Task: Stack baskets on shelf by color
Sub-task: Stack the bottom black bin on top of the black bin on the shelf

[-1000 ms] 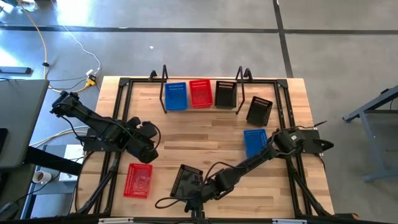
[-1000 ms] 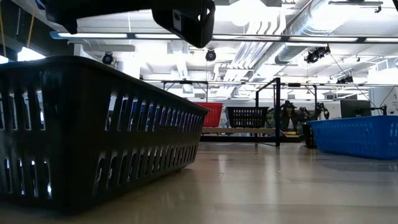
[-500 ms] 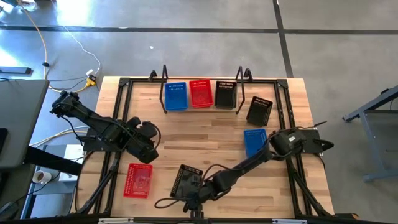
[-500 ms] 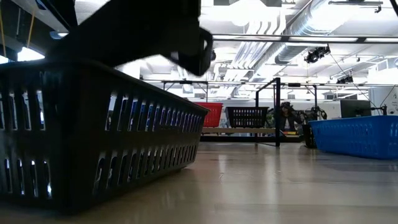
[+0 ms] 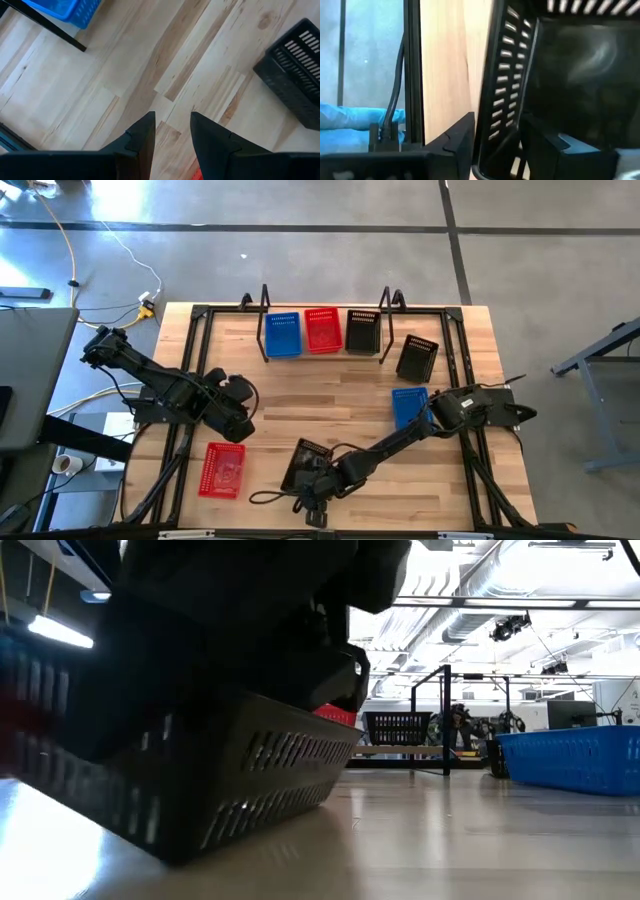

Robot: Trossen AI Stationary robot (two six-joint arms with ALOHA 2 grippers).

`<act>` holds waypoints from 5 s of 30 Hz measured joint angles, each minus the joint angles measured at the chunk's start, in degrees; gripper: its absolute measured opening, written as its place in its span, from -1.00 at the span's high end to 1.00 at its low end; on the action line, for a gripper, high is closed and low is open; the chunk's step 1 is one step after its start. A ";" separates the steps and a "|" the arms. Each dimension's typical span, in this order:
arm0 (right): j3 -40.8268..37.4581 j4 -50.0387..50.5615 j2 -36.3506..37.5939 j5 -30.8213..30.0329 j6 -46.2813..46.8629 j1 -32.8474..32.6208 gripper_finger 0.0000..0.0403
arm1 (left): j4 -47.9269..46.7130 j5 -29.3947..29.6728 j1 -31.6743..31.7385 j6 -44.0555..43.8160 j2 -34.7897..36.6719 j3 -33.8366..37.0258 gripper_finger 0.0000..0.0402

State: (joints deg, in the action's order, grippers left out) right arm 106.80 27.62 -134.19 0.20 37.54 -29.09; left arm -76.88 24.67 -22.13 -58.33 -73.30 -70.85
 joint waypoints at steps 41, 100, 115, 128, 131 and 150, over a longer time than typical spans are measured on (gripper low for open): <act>0.00 15.22 10.25 -14.34 -8.01 -0.19 1.00 | 0.67 0.07 0.00 1.52 0.00 0.00 0.43; -41.18 16.17 59.87 -24.58 -53.06 35.89 1.00 | 0.72 2.12 15.07 6.06 -0.02 0.00 0.43; -41.18 16.32 51.52 -18.14 -56.56 43.05 1.00 | 0.70 2.12 20.55 7.55 -0.02 0.00 0.43; -41.18 16.10 48.76 -15.28 -57.08 46.34 1.00 | 1.11 2.08 24.05 10.06 -0.02 0.00 0.43; -41.18 16.07 48.76 -14.66 -57.56 46.87 1.00 | 1.27 2.11 24.15 10.11 -0.01 0.00 0.43; -41.18 16.38 48.57 -10.15 -58.54 48.64 1.00 | 1.35 1.86 24.11 10.06 -0.02 0.00 0.43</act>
State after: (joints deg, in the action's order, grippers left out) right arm 65.63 44.00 -85.62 -9.95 -21.00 19.55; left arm -75.54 26.53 1.98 -48.27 -73.32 -70.85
